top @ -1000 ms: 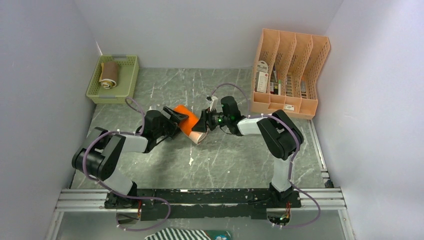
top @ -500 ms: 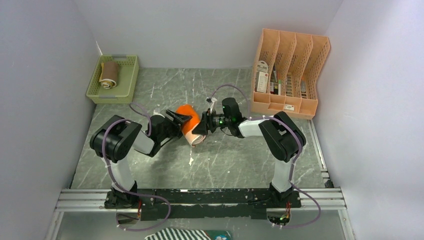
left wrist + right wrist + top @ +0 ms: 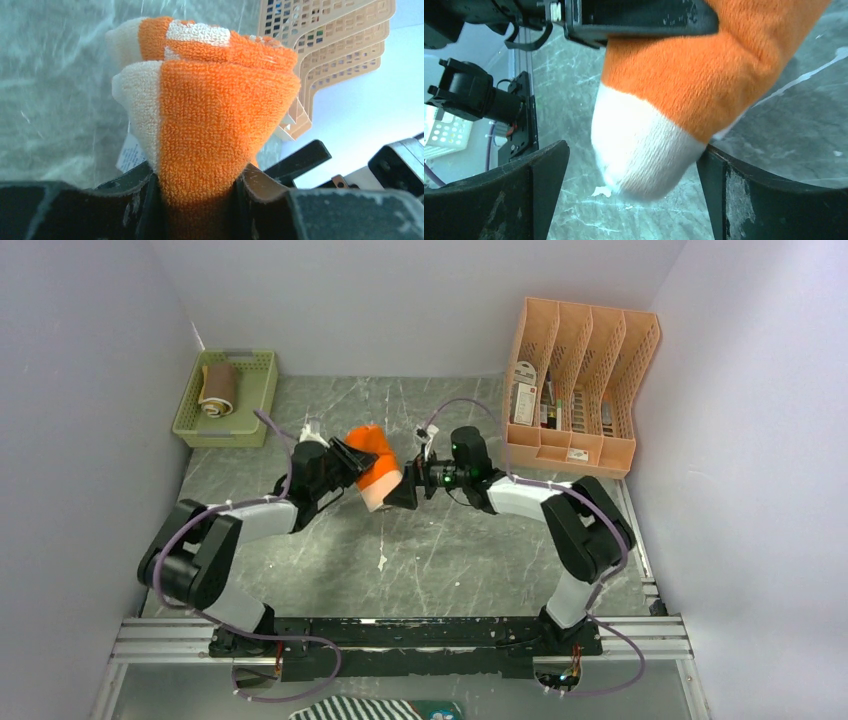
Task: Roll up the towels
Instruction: Fold the towel at the center of the board, then place the towel in the bin.
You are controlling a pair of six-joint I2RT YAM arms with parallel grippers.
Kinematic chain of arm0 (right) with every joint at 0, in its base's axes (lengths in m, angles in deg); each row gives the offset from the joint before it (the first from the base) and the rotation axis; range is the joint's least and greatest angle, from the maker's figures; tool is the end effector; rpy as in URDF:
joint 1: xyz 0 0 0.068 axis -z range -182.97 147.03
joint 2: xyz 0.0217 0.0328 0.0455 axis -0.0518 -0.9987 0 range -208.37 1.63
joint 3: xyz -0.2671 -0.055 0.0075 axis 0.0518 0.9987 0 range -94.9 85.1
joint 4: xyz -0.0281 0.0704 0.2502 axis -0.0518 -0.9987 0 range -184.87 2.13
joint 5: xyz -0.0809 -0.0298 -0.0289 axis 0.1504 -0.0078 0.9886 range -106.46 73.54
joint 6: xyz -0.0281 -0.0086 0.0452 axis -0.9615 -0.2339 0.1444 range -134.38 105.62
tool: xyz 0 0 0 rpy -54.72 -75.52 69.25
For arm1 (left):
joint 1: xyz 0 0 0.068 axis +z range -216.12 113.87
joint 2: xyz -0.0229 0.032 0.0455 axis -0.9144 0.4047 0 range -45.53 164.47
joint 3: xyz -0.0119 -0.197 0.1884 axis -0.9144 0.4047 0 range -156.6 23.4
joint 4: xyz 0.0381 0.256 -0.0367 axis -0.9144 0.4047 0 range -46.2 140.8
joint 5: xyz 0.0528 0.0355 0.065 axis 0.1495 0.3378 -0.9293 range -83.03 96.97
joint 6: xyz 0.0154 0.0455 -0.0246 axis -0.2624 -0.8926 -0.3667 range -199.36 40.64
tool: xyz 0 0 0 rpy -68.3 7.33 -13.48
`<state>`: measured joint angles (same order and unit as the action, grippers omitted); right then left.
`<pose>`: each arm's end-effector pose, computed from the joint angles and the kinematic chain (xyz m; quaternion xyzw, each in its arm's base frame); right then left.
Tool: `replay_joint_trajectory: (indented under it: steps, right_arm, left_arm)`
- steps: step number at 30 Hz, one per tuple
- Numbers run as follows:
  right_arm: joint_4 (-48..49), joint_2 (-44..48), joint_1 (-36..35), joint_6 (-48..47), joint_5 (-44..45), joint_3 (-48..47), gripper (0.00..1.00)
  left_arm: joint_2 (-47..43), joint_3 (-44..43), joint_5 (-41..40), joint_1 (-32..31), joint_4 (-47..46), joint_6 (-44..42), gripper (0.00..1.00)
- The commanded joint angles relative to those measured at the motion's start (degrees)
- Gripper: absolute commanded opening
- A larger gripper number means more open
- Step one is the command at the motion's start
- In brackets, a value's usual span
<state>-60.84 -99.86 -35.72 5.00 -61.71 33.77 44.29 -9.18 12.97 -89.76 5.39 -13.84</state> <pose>0.2946 0.2196 0.1836 -0.3003 0.7403 0.5119 0.3158 0.2786 -0.1261 0.1687 -0.2618 0.7693 -0.4383 0.3841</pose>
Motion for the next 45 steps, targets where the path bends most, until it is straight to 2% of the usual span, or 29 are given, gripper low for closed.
replay_joint_trajectory:
  steps: [1,3,5,9,13,17,19,26,27,31,33,36,41,45]
  right_arm:
    - [-2.8,6.1,2.3,-3.4,2.4,-0.5,1.0]
    - [-2.0,9.0,4.1,-2.5,3.3,0.8,1.0]
    - [-1.5,11.9,6.9,-1.7,4.3,2.2,1.0]
    - [-4.3,16.0,8.3,-2.9,5.0,3.2,1.0]
    - [-2.5,18.2,8.1,-1.1,3.7,5.8,1.0]
    - [-1.6,21.0,5.8,0.4,3.3,9.4,1.0]
    - [-2.6,23.2,2.8,-0.7,4.4,11.3,1.0]
    - [-7.2,30.1,-6.5,-3.3,9.1,15.8,1.0]
    - [-8.3,32.9,-7.4,-3.7,9.6,17.9,1.0]
    - [-11.3,35.8,-7.4,-5.8,11.0,19.5,1.0]
    - [-12.6,36.8,-7.4,-6.9,11.7,19.9,1.0]
    - [-13.4,37.5,-7.4,-7.4,12.1,20.4,1.0]
    - [-13.4,37.3,-7.5,-7.3,12.1,20.7,1.0]
    - [-12.8,36.1,-7.6,-7.3,12.0,20.6,1.0]
  left_arm:
    - [-6.1,-8.7,-6.3,2.9,18.3,-14.5,0.43]
    - [-6.7,-14.0,-6.2,6.2,26.3,-19.8,0.46]
    - [-5.9,-20.0,-3.8,11.2,34.9,-24.9,0.53]
    - [-1.8,-35.3,3.5,22.1,50.3,-35.8,0.57]
    - [6.2,-54.3,4.5,29.6,64.7,-47.9,0.6]
    - [15.7,-70.6,2.6,33.9,72.6,-58.2,0.62]
    - [18.0,-73.3,3.4,34.9,70.6,-61.8,0.62]
    - [24.1,-70.7,3.1,36.1,56.0,-71.9,0.62]
    - [27.3,-71.8,2.0,36.3,53.2,-74.3,0.62]
    - [33.1,-79.2,3.0,36.4,53.6,-76.8,0.63]
    - [35.7,-82.2,8.2,37.3,53.0,-76.4,0.64]
    - [39.5,-86.6,21.9,39.0,51.4,-72.6,0.67]
    - [47.9,-94.9,34.7,41.7,50.4,-64.3,0.7]
    - [52.2,-95.5,42.7,43.3,45.5,-56.8,0.71]
